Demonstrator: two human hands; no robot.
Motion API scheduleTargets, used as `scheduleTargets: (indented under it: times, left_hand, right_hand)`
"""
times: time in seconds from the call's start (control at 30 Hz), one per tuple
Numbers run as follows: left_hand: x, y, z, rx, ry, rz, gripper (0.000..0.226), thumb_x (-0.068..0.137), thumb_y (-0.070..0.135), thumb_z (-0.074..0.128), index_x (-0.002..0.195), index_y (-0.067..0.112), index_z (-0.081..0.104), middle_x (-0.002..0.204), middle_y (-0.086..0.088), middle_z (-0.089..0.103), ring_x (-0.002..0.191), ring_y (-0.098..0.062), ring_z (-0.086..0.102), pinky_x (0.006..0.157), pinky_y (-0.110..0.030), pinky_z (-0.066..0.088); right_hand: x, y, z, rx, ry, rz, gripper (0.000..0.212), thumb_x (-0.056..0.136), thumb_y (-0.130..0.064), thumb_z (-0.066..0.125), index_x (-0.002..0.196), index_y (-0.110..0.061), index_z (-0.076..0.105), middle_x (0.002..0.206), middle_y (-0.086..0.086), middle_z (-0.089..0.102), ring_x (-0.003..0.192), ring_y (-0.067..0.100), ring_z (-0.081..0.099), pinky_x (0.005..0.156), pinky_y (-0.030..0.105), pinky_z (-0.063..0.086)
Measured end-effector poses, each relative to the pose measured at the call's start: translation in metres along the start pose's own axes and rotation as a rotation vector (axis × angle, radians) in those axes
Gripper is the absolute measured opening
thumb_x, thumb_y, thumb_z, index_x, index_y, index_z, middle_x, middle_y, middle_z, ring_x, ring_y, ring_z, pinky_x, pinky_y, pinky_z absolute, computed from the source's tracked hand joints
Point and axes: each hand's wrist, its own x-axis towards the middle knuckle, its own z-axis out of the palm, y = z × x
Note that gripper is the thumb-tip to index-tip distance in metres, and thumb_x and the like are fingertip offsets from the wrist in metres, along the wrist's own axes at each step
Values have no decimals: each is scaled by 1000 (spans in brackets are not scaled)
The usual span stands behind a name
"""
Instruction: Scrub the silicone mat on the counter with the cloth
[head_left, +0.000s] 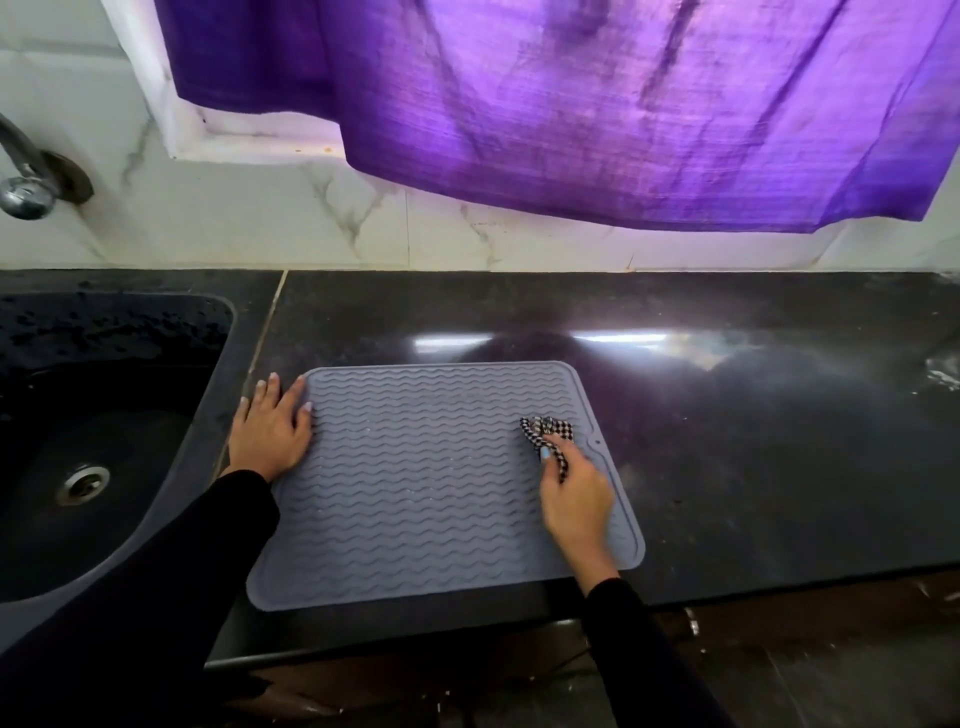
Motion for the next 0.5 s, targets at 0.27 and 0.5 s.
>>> scheduleTargets:
  times: [0.27,0.5]
  left_hand:
    - [2,-2,3,-35,59,-31,71,83,41,22,138,1,38,149,-19,30,139,-33,25,113,-49,17]
    - [4,-4,8,-41,110,-22,66,83,40,27,137,4,42,147,-18,34,138,-33,29,112,-48,18]
  right_hand:
    - [71,-24,-32,244,89,193,30,92,-20,51,121,-17,61,117,11,66,108,29,59,92,31,43]
    - [75,6,23,-403,-267,-216,58,94,-28,42,146,-12,24,154,11,22,143,25,17,118,34,10]
